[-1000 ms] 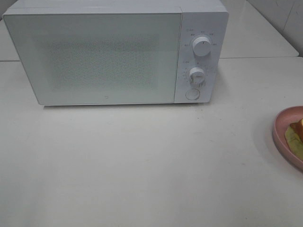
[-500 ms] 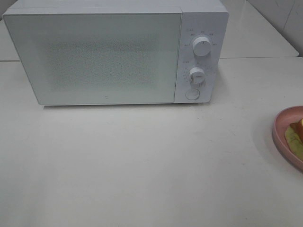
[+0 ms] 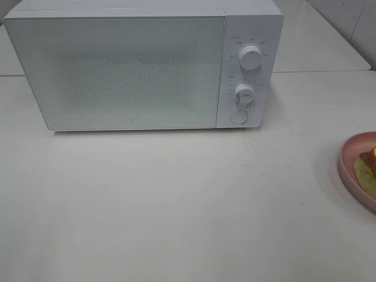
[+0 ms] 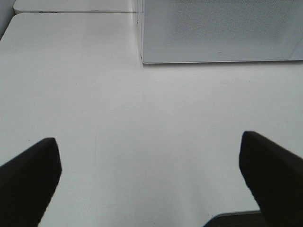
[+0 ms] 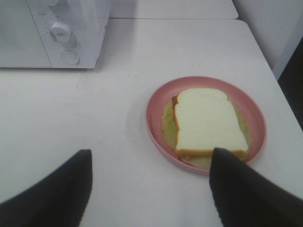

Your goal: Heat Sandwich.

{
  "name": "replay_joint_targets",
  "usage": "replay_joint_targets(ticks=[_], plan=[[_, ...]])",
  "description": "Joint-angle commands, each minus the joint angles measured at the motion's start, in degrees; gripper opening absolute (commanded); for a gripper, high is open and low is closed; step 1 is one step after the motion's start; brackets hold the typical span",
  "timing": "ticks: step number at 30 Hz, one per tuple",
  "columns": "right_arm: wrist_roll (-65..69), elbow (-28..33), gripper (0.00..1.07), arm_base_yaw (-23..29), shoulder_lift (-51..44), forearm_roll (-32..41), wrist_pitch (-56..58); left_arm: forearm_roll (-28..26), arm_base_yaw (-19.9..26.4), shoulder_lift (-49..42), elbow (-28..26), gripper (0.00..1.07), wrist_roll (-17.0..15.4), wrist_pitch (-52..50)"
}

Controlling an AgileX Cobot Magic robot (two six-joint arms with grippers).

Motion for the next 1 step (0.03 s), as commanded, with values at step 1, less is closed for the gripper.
replay_joint_targets(ticks=[1], plan=[[-0.1,0.1,0.68,-0.4,-1.6,-0.1,-0.3,-0.1,-0.4,-1.4,0.2,0.98,-0.3,-0.1]])
